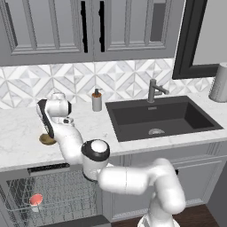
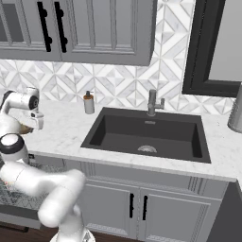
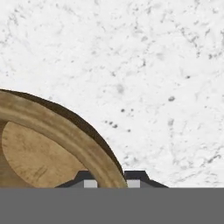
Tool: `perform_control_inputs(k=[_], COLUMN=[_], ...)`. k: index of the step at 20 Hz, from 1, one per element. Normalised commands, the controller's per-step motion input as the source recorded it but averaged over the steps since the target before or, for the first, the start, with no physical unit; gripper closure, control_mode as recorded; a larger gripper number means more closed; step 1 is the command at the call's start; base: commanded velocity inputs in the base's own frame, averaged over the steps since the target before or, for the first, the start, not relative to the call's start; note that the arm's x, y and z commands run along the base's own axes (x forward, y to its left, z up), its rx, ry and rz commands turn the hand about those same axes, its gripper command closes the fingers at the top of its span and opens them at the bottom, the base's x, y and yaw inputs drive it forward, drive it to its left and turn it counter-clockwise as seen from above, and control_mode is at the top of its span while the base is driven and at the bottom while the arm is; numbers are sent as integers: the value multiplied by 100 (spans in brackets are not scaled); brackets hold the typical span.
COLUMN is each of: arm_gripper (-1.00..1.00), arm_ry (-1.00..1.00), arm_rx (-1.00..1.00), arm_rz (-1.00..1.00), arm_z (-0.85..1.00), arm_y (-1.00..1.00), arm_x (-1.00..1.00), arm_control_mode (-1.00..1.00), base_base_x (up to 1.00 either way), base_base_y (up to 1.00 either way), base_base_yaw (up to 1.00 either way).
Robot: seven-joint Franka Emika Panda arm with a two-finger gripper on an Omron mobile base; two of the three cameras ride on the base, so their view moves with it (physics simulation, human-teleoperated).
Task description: Pick up the cup and bowl from the counter, place them in the dishwasher, and close the dishwasher door.
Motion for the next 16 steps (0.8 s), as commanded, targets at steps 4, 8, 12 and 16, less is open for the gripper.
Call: perform_control_inputs(k=[4, 8, 12, 16], arm_gripper=[100, 100, 100, 100], arm_ry=[-25, -17, -15, -20], arm_rx=[12, 2, 0, -4], arm_rz=[-7, 0, 0, -2], arm_z=[47, 50, 19, -2], arm_y=[-26, -3, 0, 0], arm_x=[-100, -100, -100, -100], arm_control_mode=[-100, -100, -100, -100], base_base_x=[0, 0, 0, 0], base_base_y=[0, 0, 0, 0], base_base_yaw=[0, 0, 0, 0])
